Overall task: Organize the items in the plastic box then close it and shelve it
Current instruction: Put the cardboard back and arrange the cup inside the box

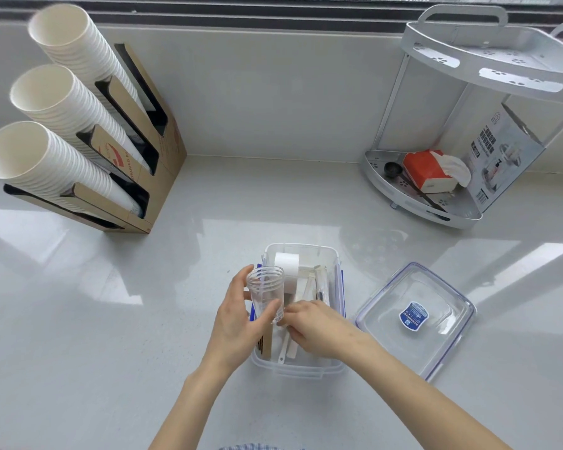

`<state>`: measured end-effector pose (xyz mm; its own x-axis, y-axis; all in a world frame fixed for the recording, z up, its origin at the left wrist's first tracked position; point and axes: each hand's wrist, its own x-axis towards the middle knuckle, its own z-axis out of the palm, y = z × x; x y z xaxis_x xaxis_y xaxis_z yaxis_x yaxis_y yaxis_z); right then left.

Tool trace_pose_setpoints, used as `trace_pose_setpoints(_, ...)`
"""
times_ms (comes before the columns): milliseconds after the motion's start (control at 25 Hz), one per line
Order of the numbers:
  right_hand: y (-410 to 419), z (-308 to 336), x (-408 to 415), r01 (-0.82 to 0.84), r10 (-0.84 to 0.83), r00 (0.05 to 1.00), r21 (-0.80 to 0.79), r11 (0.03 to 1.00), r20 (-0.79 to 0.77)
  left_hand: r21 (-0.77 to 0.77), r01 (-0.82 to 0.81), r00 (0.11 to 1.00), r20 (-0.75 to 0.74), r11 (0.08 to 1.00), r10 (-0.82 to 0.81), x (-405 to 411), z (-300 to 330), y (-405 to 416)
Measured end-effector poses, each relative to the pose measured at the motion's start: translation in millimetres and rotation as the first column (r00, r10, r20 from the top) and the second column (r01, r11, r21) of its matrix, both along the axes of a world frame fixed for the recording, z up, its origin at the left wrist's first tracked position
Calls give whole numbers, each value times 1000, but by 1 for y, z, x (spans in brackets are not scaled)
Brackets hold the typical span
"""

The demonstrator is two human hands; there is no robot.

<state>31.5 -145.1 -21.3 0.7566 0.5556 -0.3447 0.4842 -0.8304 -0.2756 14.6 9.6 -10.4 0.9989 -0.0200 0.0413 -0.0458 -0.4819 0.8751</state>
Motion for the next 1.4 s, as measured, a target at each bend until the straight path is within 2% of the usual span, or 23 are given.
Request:
trace_pose_setpoints(80, 3, -4, -1, -56, 56, 998, -86, 995, 3, -1, -1, 1000, -9, 1000, 1, -1, -1, -1)
trace_pose_setpoints(320, -5, 0, -2, -32, 34, 999, -238, 971, 1, 9, 17, 999, -43, 1000, -16, 0, -1, -2)
trace_pose_setpoints(520, -8, 0, -3, 40, -39, 999, -255, 966, 7, 34, 64, 995, -72, 997, -62, -3, -3, -9)
trace_pose_setpoints(560, -8, 2, -4, 81, -78, 997, -207, 975, 23, 47, 74, 995, -78, 996, -70, -4, -4, -11)
trace_pose_setpoints(640, -9, 6, -4, 221, -224, 971, 37, 974, 80, 85, 83, 995, -64, 993, -78, -5, -8, -13)
trace_pose_setpoints(680, -11, 8, -5, 312, -333, 940, 216, 925, 71, 117, 86, 996, -49, 989, -81, -4, -10, -15)
trace_pose_setpoints(760, -15, 13, -9, 436, -487, 873, 512, 741, -39, 213, 88, 996, -17, 973, -87, -3, -13, -17)
trace_pose_setpoints(800, -16, 15, -10, 449, -498, 863, 589, 672, -90, 262, 81, 997, -7, 962, -82, -2, -15, -18)
trace_pose_setpoints(840, -17, 16, -11, 439, -484, 868, 623, 647, -109, 302, 70, 997, -3, 951, -72, -2, -17, -19)
trace_pose_setpoints(920, -19, 14, -13, 390, -433, 897, 607, 693, -83, 368, 64, 998, -6, 928, -66, -2, -20, -21)
trace_pose_setpoints(1120, -16, 10, -11, 324, -323, 943, 411, 852, -74, 583, 118, 990, -10, 804, -138, -5, -29, -16)
trace_pose_setpoints(1400, -8, 9, -3, 249, -219, 963, 211, 945, -154, 638, 148, 979, 13, 756, -202, -9, -28, -9)
